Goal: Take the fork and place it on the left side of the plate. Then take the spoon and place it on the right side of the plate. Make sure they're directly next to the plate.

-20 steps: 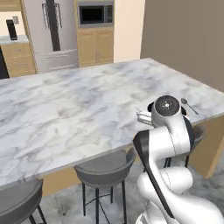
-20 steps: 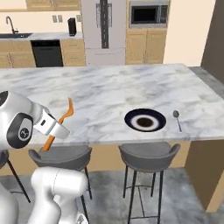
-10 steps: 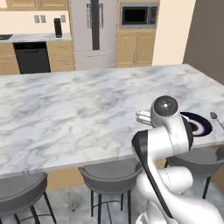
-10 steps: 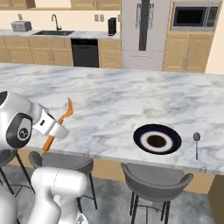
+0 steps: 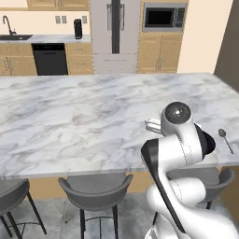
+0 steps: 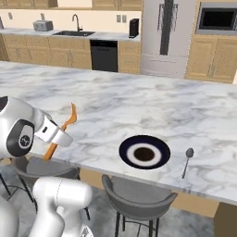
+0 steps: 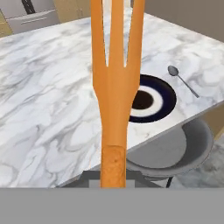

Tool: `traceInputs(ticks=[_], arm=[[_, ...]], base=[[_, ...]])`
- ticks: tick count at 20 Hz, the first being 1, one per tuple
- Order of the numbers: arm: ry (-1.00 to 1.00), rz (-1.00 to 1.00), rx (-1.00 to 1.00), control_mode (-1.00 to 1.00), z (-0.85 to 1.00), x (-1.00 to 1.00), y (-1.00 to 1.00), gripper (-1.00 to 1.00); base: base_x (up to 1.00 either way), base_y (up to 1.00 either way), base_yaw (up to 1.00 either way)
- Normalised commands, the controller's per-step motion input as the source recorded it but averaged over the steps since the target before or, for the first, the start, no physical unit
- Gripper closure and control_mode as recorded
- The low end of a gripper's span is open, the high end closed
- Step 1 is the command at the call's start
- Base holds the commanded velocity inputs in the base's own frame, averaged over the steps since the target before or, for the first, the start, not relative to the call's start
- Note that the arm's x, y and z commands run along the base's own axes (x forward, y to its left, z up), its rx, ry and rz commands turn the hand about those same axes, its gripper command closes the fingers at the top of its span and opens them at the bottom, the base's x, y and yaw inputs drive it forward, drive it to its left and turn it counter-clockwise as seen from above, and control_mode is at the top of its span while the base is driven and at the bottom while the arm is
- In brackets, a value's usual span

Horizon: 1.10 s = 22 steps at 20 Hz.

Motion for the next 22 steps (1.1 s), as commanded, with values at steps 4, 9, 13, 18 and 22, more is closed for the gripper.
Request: traceInputs(ticks=[4,9,13,18,22], arm=[[0.05,0.08,0.07,-1.0,-0.09,0.4,-0.32,1.0],[0.19,0.13,0.11,-1.0,-0.28,0.98,-0.44,1.0],[0.28,0.11,0.09,-1.0,-0.31,0.98,-0.31,1.0],[0.32,0.06,0.01,-1.0,-0.47,0.8,-0.11,1.0],[0.19,0.05,0.0,-1.0,-0.53,0.5,0.0,1.0]], base=[[0.39,-0.3,0.09],[0.0,0.0,0.0],[0.0,0.0,0.0],[0.0,0.0,0.0],[0.0,0.0,0.0]])
